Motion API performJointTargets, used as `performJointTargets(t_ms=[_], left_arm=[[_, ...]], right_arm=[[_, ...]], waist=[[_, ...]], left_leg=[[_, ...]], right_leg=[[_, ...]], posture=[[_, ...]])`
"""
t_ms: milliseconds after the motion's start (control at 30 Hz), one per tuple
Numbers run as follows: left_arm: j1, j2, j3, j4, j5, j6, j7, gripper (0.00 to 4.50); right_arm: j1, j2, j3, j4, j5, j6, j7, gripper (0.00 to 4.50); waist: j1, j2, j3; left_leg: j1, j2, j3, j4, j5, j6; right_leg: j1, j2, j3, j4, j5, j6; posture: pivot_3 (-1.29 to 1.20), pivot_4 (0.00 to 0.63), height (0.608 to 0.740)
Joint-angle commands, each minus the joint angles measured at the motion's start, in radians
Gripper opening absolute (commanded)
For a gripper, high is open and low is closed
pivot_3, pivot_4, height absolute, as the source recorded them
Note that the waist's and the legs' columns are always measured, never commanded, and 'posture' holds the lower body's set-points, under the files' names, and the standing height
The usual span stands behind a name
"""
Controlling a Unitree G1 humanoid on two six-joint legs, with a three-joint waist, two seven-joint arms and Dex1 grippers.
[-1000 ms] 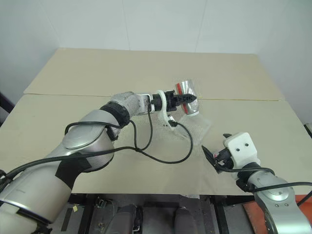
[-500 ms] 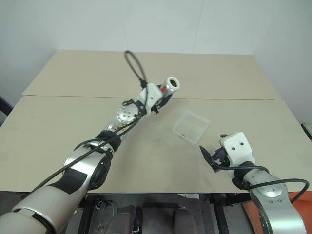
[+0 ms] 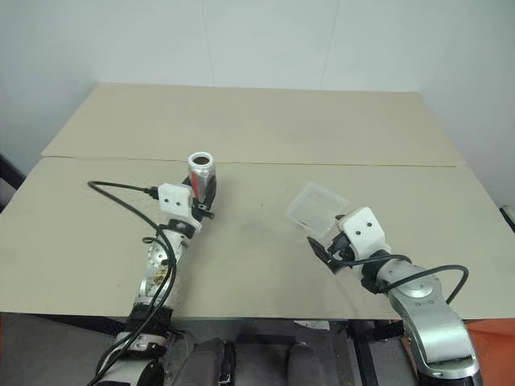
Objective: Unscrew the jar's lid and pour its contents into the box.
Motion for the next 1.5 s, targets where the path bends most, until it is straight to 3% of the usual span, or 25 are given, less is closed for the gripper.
performJointTargets(t_ms=[33, 500, 767, 967, 1233, 1367, 1500], left_arm=[[0.024, 0.026, 0.001, -0.022, 0.002, -0.014, 0.013, 1.97], [0.025, 0.025, -0.002, 0.147, -0.051, -0.124, 0.001, 1.97], [0.06, 0.03, -0.002, 0.105, -0.072, -0.098, -0.007, 4.46], [0.107, 0.048, -0.002, 0.025, -0.082, -0.061, -0.019, 4.46], [0.269, 0.118, 0.009, -0.261, -0.139, 0.133, -0.08, 4.46], [0.394, 0.22, 0.002, -0.444, -0.237, 0.227, -0.223, 4.46], [0.515, 0.421, 0.077, -0.595, -0.415, 0.291, -0.47, 4.46]], right_arm=[[-0.005, -0.008, -0.018, -0.011, -0.005, -0.036, 0.008, 4.47], [0.009, -0.031, -0.031, -0.016, -0.021, -0.043, 0.022, 4.47], [-0.016, -0.034, -0.015, 0.012, -0.026, -0.06, 0.03, 4.5], [-0.032, -0.032, -0.008, 0.036, -0.031, -0.077, 0.038, 4.5], [-0.035, -0.021, -0.003, 0.044, -0.023, -0.067, 0.043, 4.5], [-0.036, -0.035, 0.0, 0.066, -0.032, -0.073, 0.055, 4.5], [0.018, -0.093, -0.095, 0.056, 0.024, -0.166, 0.167, 4.5]], waist=[[0.0, 0.0, 0.0], [-0.004, 0.001, -0.001], [-0.004, 0.001, -0.001], [-0.007, 0.001, -0.001], [-0.016, 0.001, -0.001], [-0.022, 0.001, -0.001], [-0.024, 0.001, 0.0]], left_leg=[[0.0, 0.0, 0.0, 0.0, 0.0, 0.0], [0.021, 0.001, 0.001, -0.002, -0.001, 0.002], [0.022, 0.001, 0.001, -0.002, -0.001, 0.002], [0.022, 0.002, 0.001, -0.002, -0.002, 0.002], [0.022, 0.003, 0.001, -0.003, -0.002, 0.002], [0.022, 0.004, 0.001, -0.004, -0.002, 0.001], [0.022, 0.005, 0.002, -0.005, -0.002, 0.001]], right_leg=[[0.0, 0.0, 0.0, 0.0, 0.0, 0.0], [0.022, 0.0, -0.001, -0.01, 0.001, 0.0], [0.025, 0.0, -0.001, -0.011, 0.001, 0.0], [0.024, 0.0, 0.0, -0.011, 0.001, 0.0], [0.024, 0.0, 0.0, -0.011, 0.001, 0.0], [0.023, 0.0, 0.0, -0.011, 0.001, -0.001], [0.021, -0.001, 0.0, -0.011, 0.0, -0.003]], posture=[[0.0, 0.15, 0.74], [0.0, 0.15, 0.74], [0.0, 0.15, 0.74], [0.0, 0.15, 0.74], [0.0, 0.15, 0.74], [0.0, 0.15, 0.74], [0.0, 0.15, 0.74]])
